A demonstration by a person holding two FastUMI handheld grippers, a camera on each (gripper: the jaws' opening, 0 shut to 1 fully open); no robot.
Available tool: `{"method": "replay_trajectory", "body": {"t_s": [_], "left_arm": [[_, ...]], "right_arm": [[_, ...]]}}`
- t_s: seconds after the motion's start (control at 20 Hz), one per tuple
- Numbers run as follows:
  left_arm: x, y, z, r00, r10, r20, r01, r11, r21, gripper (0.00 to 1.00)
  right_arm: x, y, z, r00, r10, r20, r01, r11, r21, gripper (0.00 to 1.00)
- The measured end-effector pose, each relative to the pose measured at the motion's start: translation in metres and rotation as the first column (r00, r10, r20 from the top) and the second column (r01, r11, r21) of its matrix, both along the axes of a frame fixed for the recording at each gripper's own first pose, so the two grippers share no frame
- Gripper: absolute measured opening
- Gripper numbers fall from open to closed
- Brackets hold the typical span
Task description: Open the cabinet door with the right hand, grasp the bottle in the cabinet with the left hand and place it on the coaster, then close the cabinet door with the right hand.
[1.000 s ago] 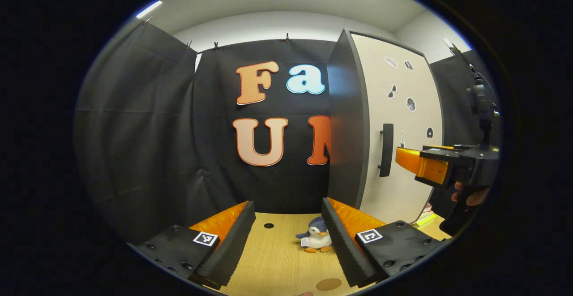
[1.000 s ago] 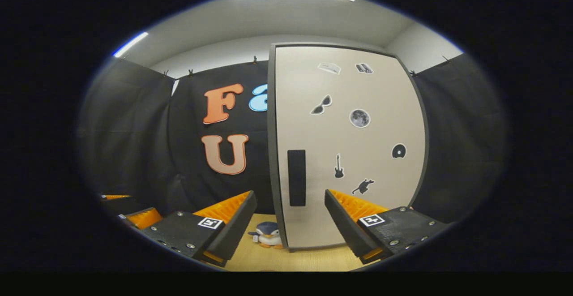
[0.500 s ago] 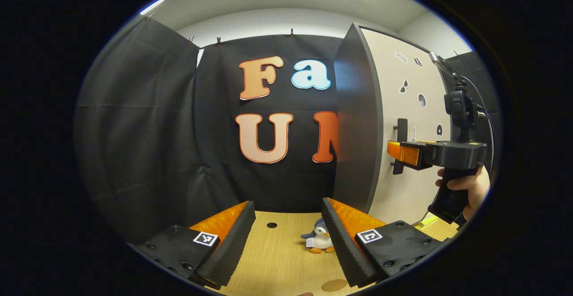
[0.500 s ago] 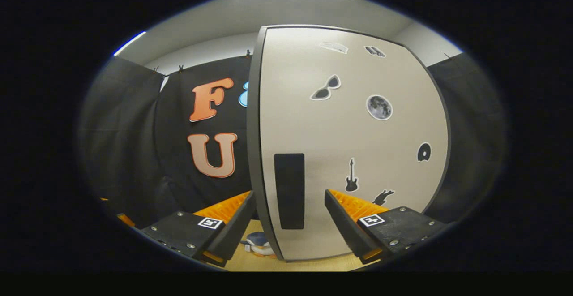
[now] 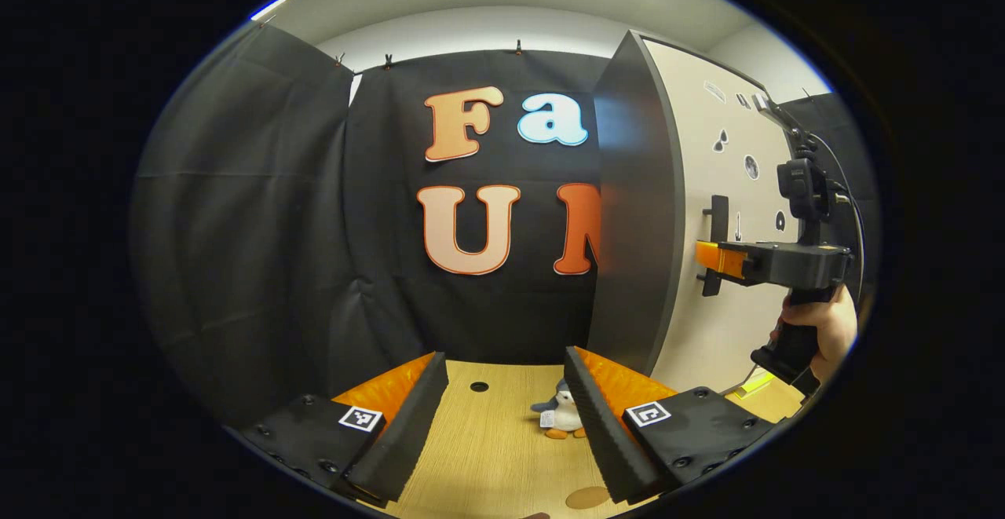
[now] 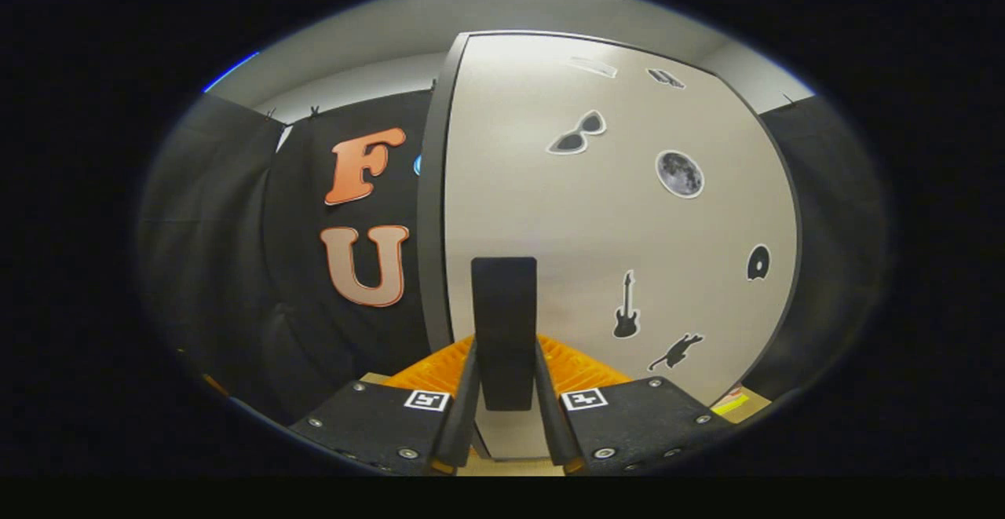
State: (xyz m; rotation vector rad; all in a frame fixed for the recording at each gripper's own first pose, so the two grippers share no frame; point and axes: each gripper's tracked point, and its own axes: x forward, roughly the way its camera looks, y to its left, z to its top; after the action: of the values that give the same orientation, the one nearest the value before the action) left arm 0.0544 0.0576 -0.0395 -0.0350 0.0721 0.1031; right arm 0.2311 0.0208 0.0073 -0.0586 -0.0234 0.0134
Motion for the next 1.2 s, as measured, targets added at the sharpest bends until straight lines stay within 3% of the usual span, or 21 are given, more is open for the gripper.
{"method": "replay_trajectory", "body": {"t_s": [0.5,0.6,0.95,1.2], "left_arm": [[-0.009,-0.003,0.001,1.0,-0.004,-0.005,0.004,1.0,0.002,0.96],[-0.015,-0.007,0.001,1.0,-0.008,-0.005,0.008,1.0,0.005,0.96],[-0.033,-0.035,-0.002,0.998,-0.053,-0.017,0.053,0.998,0.014,0.96],[-0.043,-0.057,0.0,0.996,-0.088,-0.02,0.088,0.996,0.005,0.96]], "right_arm": [[-0.019,0.0,0.0,0.999,0.04,-0.018,-0.038,0.996,0.079,0.19],[-0.033,-0.003,-0.001,0.999,0.039,-0.019,-0.037,0.995,0.093,0.19],[-0.156,-0.066,-0.005,1.0,-0.02,-0.016,0.022,0.992,0.128,0.18],[-0.197,-0.095,-0.003,0.998,-0.064,-0.02,0.066,0.989,0.134,0.18]]}}
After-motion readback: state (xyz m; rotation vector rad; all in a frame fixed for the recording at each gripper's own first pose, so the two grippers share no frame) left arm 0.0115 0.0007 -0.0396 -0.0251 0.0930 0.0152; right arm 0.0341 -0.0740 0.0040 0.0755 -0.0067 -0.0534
